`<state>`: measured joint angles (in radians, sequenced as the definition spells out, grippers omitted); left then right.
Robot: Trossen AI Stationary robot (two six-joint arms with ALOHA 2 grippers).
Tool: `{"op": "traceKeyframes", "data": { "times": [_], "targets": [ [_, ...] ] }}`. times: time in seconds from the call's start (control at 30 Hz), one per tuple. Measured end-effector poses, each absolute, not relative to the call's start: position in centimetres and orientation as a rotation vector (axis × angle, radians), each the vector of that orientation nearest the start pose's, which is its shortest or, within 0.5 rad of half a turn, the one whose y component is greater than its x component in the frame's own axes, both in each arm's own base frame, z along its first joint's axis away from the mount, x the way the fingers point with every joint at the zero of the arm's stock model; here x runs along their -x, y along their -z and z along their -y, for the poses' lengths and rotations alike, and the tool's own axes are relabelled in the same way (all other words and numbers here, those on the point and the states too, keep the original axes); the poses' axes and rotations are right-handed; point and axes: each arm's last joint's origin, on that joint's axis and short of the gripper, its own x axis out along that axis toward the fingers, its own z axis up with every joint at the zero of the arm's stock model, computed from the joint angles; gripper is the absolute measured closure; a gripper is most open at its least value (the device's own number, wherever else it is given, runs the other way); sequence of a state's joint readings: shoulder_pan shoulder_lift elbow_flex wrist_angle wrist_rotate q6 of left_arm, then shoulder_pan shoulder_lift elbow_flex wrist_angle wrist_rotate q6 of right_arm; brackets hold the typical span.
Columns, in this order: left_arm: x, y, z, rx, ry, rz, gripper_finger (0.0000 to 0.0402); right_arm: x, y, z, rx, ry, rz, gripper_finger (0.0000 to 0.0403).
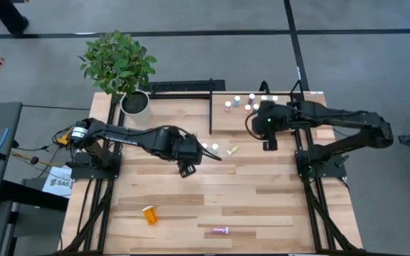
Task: Pick and place medicine bottles onto shelf by color
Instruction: Move the yellow pill bottle to the center of the table
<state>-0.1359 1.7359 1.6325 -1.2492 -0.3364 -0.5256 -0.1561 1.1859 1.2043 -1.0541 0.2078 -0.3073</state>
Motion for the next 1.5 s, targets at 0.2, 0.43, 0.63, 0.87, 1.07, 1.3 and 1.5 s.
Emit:
{"op": "traceKeyframes", "data": {
  "times": [0.2,0.43,0.63,0.87,1.07,1.3,1.5],
  "targets": [
    [-34.1,-30.8,3.9,0.213,-0.523,-1.108,0.0180,-22.3,-28.3,4.6,0.399,0.097,-0.904,0.0218],
    [-34.4,-30.9,4.0,0.315,-0.535,-1.074,0.0180,-25.2,-22.4,5.0,0.513,-0.071,-0.940,0.0223],
    [-34.2,-30.8,4.0,0.374,-0.578,-1.075,0.0180,-26.9,-19.0,6.1,0.566,-0.154,-1.028,0.0221],
    [-33.9,-30.7,4.0,0.387,-0.610,-1.102,0.0180,-27.6,-16.1,7.3,0.500,-0.214,-1.109,0.0216],
    [-33.8,-30.7,3.5,0.376,-0.620,-1.112,0.0180,-27.9,-15.7,7.3,0.465,-0.255,-1.085,0.0218],
    [-33.7,-30.7,3.4,0.369,-0.626,-1.118,0.0180,-28.3,-13.1,7.4,0.402,-0.293,-1.165,0.0220],
    [-33.7,-30.6,3.4,0.367,-0.628,-1.122,0.0180,-28.3,-12.8,7.7,0.354,-0.263,-1.165,0.0235]
  ]
}}
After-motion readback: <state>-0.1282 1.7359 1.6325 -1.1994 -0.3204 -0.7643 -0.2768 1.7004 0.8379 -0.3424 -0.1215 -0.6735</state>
